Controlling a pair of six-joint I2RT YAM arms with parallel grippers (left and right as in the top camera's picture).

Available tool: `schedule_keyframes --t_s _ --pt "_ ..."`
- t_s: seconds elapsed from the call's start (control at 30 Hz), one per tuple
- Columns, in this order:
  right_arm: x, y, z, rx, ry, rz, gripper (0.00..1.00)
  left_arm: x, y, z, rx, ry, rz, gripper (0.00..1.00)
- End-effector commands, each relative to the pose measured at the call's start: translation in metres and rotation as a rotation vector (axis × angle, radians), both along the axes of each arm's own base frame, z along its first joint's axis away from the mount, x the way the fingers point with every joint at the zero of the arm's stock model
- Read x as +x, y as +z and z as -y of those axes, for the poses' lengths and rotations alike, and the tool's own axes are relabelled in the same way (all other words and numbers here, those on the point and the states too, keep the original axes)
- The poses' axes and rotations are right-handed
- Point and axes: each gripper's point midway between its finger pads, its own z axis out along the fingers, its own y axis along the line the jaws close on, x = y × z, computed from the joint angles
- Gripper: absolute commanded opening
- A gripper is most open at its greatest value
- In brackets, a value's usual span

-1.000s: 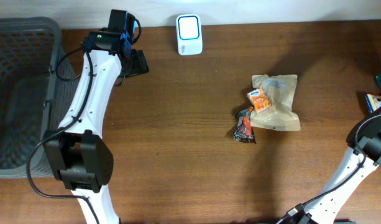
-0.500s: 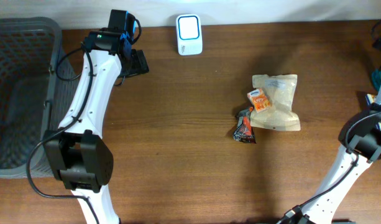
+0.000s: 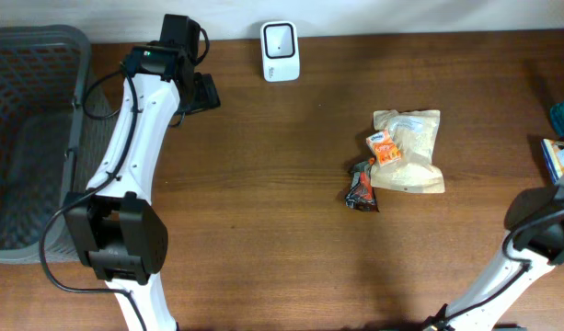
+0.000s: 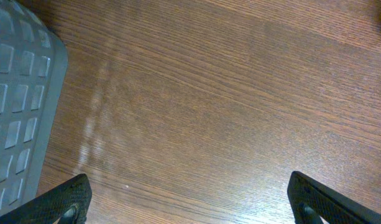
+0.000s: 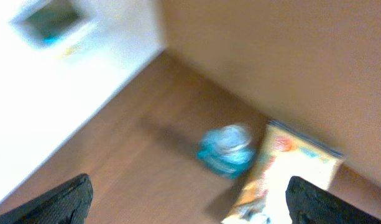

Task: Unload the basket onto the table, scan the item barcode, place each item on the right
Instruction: 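Move the right gripper over the orange Kleenex pack and grasp it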

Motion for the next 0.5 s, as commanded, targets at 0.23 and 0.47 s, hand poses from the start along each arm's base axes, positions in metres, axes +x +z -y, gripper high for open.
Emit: schedule_keyframes --t_s 0.23,0.47 --pt "0.005 -0.068 -0.235 0.393 0.598 -0.302 0.99 0.000 -0.007 0.002 0.002 0.008 -0.016 0.99" --pt "-0.046 -0.166 -0.317 0.362 0.816 -0.746 0.97 0.000 -0.007 0.002 0.002 0.008 -0.015 0.99"
